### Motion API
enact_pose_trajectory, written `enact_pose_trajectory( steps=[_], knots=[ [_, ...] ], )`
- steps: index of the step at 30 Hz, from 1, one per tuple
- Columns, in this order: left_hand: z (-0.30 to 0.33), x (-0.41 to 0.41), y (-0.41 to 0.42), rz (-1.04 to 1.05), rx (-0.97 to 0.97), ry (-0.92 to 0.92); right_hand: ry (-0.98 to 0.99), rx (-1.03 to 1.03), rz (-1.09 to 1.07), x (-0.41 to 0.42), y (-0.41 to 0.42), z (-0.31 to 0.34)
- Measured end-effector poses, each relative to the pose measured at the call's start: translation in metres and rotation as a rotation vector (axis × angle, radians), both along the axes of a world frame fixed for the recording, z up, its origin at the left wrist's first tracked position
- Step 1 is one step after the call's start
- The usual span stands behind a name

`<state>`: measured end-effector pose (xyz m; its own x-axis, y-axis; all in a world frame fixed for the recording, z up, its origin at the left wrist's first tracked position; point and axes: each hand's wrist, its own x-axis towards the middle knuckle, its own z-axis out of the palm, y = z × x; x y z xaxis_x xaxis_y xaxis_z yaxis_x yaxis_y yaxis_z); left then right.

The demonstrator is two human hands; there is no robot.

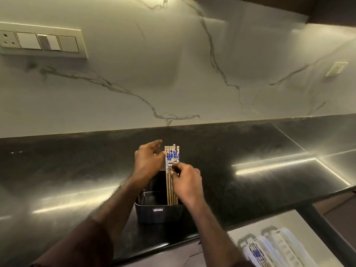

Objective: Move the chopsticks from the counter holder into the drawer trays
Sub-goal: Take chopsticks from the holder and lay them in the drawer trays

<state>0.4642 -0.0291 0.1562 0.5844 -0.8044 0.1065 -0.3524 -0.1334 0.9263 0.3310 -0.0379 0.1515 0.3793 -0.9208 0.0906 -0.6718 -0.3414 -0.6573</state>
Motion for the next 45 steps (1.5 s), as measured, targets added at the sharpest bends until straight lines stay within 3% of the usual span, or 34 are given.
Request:
enact_pose_trajectory(
  steps=[7, 19, 24, 30, 37, 45],
  knots=[
    [-0.025, 0.005, -0.014, -0.058, 0.036, 0.175, 0.019, 0.009, -0.068, 0.011, -0.007, -0.014],
    [-0.017, 0.006, -0.012, -0.014, -0.061, 0.21, -0.01, 0.002, -0.084, 0.022, -0.004, -0.019],
    [0.022, 0.013, -0.007, -0.037, -0.162, 0.164, -0.055, 0.04, -0.025, 0.019, -0.004, -0.008],
    [0.112, -0.008, 0.005, -0.163, -0.39, 0.248, -0.248, 0.054, 0.065, -0.002, -0.002, 0.039],
    [0.151, -0.088, 0.001, -0.268, -0.518, 0.36, -0.406, 0.047, 0.055, -0.084, -0.005, 0.078],
    [0.096, -0.258, -0.037, -0.407, -0.366, 0.434, -0.267, 0.091, -0.1, -0.276, -0.011, 0.045]
  ],
)
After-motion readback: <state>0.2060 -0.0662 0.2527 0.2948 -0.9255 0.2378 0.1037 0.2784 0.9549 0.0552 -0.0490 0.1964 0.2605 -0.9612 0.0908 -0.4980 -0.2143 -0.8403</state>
